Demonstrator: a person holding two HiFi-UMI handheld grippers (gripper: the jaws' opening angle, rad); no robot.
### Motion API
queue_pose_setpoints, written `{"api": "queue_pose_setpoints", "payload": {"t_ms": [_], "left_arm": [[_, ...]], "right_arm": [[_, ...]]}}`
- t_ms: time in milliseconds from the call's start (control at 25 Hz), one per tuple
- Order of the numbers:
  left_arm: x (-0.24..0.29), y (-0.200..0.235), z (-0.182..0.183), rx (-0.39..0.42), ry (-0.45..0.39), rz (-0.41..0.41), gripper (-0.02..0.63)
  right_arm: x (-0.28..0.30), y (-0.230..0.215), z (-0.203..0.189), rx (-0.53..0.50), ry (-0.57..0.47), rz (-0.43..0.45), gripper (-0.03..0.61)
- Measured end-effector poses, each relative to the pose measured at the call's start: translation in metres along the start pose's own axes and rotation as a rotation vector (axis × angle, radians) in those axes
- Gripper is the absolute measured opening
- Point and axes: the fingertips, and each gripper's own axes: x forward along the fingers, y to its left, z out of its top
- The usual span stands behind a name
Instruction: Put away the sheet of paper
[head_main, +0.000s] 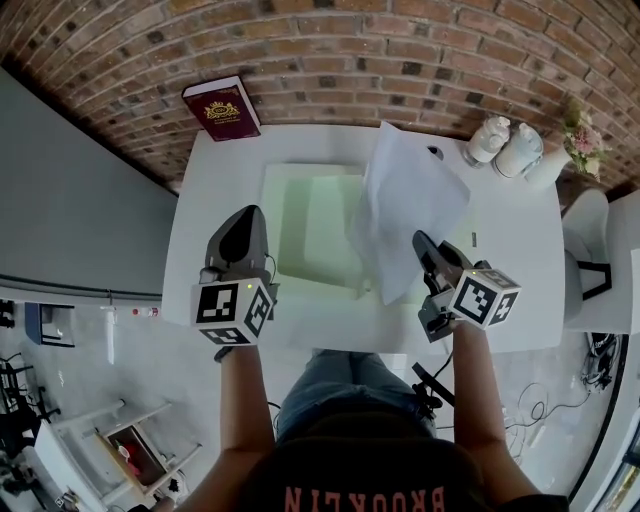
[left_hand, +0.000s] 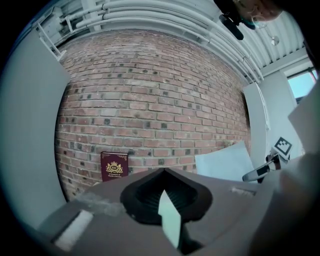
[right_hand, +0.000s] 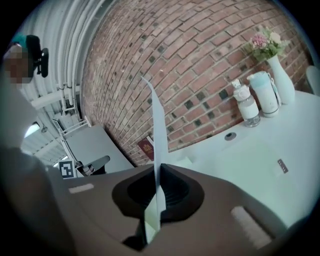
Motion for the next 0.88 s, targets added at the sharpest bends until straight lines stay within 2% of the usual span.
{"api": "queue_pose_setpoints", "payload": {"t_ms": [200, 320, 520, 880], "left_arm": [[0.006, 0.002, -0.002, 0.001, 0.004, -0.033, -0.005], [0.008, 0.007, -0.002, -0.002, 0.003, -0.04, -0.005], [0.011, 0.016, -0.006, -0.018, 0.006, -0.04, -0.005], [0.012, 0.021, -0.012, -0.028, 0.016, -0.04, -0.005]], "right_arm": [[0.012, -0.011, -0.031, 0.146, 0.076, 0.018, 0.002], [0.017, -0.02, -0.046, 0.194, 0.116, 0.005, 0.003], [0.023, -0.034, -0.063, 0.183, 0.197, -0.041, 0.002], [0.026, -0.071, -0.086, 0.124, 0.403, -0.135, 0.003]]}}
